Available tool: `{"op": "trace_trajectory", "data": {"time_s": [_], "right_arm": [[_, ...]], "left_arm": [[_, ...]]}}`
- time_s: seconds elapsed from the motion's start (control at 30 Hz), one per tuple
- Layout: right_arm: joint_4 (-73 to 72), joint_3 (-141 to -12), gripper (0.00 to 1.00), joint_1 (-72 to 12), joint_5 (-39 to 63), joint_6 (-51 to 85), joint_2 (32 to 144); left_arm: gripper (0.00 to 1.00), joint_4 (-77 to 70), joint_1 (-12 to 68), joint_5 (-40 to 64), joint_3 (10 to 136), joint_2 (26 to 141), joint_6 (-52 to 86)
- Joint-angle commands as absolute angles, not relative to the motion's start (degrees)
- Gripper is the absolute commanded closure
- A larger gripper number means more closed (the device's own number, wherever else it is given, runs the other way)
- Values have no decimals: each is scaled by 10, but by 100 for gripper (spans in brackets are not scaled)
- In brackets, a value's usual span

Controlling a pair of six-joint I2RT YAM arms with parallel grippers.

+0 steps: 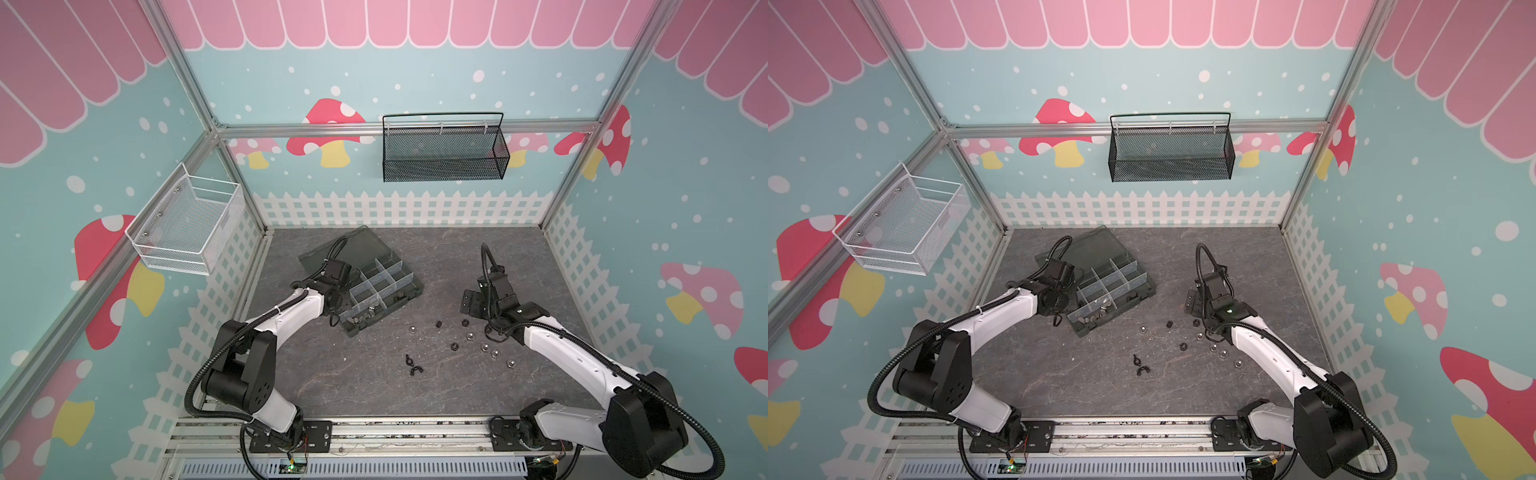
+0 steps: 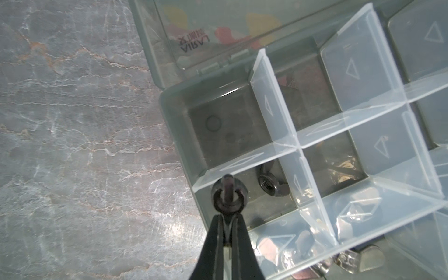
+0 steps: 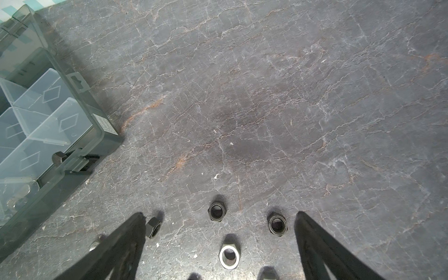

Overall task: Sort the screws and nuts into containers
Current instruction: Place the nut into the container.

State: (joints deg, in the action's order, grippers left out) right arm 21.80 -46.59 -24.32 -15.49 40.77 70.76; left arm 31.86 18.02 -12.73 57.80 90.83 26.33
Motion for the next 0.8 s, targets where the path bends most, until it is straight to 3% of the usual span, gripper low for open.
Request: {"op": "trace_trajectory", "data": {"time_s": [0.0, 0.23, 0.57, 0.67, 0.77], "right_arm": [[215, -483, 3, -240, -161, 412, 713], [215, -487, 3, -240, -164, 410, 714], [215, -482, 3, -240, -161, 410, 711], [215, -478, 3, -241, -162, 414, 708], [215, -475, 3, -240, -163, 418, 706]], "left_arm": [[91, 298, 176, -125, 589, 915, 256], [71, 299, 176, -121, 587, 907, 261], [66, 306, 191, -96, 551, 813, 281], [64, 305, 230, -113, 533, 773, 291], [56, 297, 297, -134, 512, 740, 300]]}}
